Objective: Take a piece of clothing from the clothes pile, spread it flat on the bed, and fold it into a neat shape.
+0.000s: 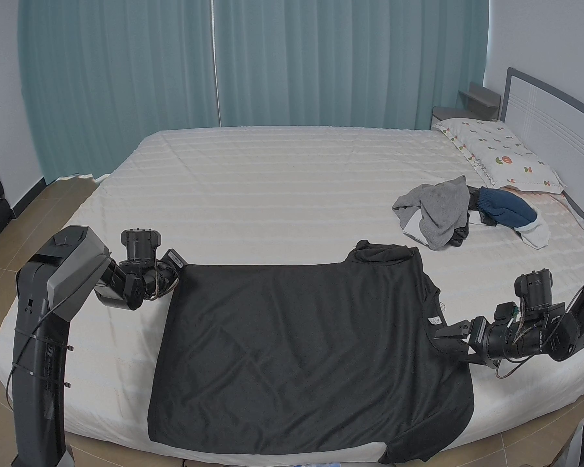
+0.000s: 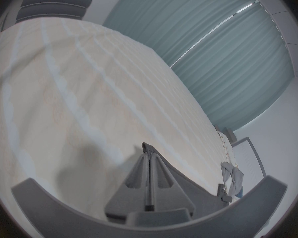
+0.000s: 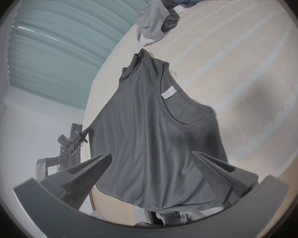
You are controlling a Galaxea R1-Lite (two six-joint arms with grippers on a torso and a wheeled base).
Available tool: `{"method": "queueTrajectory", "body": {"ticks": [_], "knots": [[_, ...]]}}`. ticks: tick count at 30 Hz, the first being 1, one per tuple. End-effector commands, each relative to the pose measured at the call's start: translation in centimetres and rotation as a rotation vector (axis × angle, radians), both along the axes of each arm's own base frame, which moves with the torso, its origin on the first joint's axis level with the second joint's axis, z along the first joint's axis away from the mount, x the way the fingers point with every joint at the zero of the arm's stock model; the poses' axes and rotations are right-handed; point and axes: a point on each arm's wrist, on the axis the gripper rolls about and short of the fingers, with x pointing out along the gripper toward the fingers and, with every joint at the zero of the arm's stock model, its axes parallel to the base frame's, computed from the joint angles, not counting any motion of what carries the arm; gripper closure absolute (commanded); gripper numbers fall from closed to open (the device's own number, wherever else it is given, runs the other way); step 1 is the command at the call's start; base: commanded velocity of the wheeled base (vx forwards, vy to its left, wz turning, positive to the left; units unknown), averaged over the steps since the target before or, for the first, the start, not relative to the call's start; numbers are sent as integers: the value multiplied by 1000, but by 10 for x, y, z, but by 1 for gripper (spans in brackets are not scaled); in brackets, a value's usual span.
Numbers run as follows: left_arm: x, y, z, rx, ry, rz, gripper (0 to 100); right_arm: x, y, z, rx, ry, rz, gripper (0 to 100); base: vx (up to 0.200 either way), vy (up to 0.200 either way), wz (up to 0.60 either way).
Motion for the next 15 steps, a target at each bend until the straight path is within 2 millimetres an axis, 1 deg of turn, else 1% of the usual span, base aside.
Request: {"method": "queueTrajectory", "body": {"ticks": [1,8,13,15], "knots": [[9,9,2,15,-35,47,100,3,-6,-2,1,-6,-23,0,0,0,0],[17,18,11,34,-103,97,100,8,-17,-4,0,-33,-66,0,0,0,0],[19,23,14,35,-123,110,100,12,-22,-15,-6,-27,-86,0,0,0,0],[22,25,12,35,-129,116,100,13,-24,-23,-20,-21,-98,0,0,0,0]]}}
